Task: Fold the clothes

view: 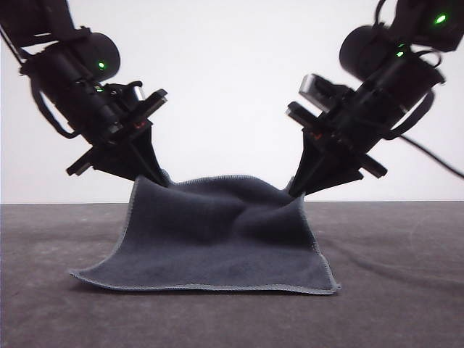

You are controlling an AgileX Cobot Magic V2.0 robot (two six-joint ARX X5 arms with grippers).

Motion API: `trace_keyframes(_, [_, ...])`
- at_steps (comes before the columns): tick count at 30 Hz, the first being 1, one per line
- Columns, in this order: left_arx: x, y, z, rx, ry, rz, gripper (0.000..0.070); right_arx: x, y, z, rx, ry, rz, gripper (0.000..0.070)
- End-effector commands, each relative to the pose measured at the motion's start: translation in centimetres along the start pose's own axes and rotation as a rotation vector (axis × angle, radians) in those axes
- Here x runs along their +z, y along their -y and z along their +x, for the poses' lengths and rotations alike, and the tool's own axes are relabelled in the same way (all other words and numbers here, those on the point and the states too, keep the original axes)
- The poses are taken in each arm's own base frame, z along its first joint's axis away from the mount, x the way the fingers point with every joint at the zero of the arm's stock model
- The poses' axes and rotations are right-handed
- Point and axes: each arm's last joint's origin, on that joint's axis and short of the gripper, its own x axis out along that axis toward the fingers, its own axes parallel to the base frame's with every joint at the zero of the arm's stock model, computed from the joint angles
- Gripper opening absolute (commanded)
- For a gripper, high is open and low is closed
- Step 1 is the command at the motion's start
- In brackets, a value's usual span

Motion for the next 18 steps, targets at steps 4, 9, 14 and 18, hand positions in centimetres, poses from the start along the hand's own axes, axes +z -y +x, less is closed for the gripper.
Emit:
trace_keyframes(4, [-2.3,1.1,-1.0,0.005,0.045,0.033,0.0003,-1.4,-0.9,-1.3,0.005,0.047,-0.03,0.0])
trace_keyframes(9, [-5.2,1.9,-2.1,0.015,0.097,0.058,0.0003,-2.6,-2.1,-3.1,0.008,0.09,-0.076,0.0])
trace_keyframes(14, [-7.2,2.4,-2.4,0.022,0.082,0.064,0.0003,-4.0,-3.6,-3.8,0.02,0.109,-0.124,0.0])
trace_keyframes(18, [-7.7,2.7,-2.5,0.047,0.079,0.069,0.0003,-5.3,-4.1,-3.4,0.034,0.092,-0.142,0.0])
